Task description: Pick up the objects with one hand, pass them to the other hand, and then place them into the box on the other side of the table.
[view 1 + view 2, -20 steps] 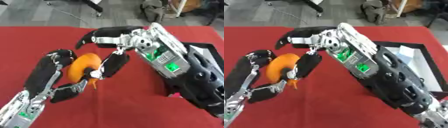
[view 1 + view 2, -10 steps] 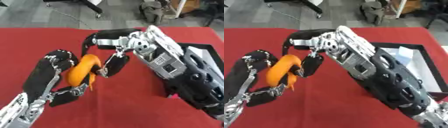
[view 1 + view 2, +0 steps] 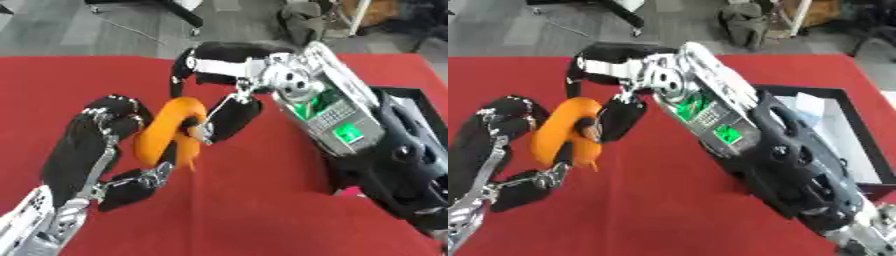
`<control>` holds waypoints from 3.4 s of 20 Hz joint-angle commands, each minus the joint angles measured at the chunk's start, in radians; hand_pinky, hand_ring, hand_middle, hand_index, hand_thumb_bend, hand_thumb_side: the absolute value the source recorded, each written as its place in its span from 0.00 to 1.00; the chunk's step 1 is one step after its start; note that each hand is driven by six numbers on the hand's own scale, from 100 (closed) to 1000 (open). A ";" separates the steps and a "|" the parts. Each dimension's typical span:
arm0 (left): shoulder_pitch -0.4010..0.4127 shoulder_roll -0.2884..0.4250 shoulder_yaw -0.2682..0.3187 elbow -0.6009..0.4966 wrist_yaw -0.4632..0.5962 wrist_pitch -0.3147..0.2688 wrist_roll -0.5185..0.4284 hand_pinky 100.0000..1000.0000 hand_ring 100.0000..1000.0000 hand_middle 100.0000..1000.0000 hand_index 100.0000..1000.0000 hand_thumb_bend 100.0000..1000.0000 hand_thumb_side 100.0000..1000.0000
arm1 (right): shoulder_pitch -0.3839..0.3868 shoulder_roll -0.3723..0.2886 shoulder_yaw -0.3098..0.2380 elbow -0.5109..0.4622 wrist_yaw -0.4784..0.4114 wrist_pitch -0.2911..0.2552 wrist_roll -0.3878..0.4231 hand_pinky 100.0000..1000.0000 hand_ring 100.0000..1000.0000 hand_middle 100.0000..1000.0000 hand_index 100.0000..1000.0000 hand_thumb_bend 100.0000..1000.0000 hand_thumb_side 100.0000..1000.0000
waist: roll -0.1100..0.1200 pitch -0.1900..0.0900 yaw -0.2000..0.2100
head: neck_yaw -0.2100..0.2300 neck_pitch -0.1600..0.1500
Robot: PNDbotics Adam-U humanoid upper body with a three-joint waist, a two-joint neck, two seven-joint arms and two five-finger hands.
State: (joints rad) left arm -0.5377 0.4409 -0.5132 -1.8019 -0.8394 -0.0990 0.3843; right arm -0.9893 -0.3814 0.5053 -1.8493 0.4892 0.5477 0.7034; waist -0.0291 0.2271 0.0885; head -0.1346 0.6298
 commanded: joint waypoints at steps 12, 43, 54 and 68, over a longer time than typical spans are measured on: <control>0.065 0.038 0.095 0.001 0.142 0.381 -0.104 0.77 0.75 0.72 0.92 0.62 0.83 | 0.065 -0.069 -0.133 -0.073 -0.123 0.145 -0.133 0.77 0.84 0.41 0.33 0.06 0.00 | 0.005 -0.020 0.000 | -0.009 -0.021; 0.217 0.088 0.328 -0.063 0.434 0.424 0.204 0.65 0.55 0.48 0.66 0.09 0.54 | 0.503 -0.172 -0.594 0.150 0.300 0.268 -0.601 0.91 1.00 0.95 1.00 0.00 1.00 | 0.016 -0.009 -0.012 | -0.027 -0.055; 0.220 0.080 0.341 -0.068 0.430 0.429 0.223 0.64 0.55 0.48 0.66 0.09 0.54 | 0.505 -0.129 -0.621 -0.041 0.055 0.206 -0.790 0.83 1.00 0.78 0.85 0.00 0.66 | 0.017 -0.010 -0.013 | -0.023 -0.057; 0.234 -0.005 0.391 -0.042 0.842 0.267 0.258 0.64 0.63 0.65 0.85 0.09 0.90 | 0.527 -0.060 -0.476 0.019 -0.956 -0.306 -0.865 0.87 1.00 0.87 0.99 0.00 0.74 | 0.009 -0.007 0.005 | -0.027 -0.068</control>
State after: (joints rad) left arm -0.2976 0.4328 -0.1378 -1.8367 -0.0664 0.2025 0.6448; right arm -0.4493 -0.4342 0.0267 -1.8244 -0.4611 0.2525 -0.1772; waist -0.0210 0.2322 0.0932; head -0.1610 0.5747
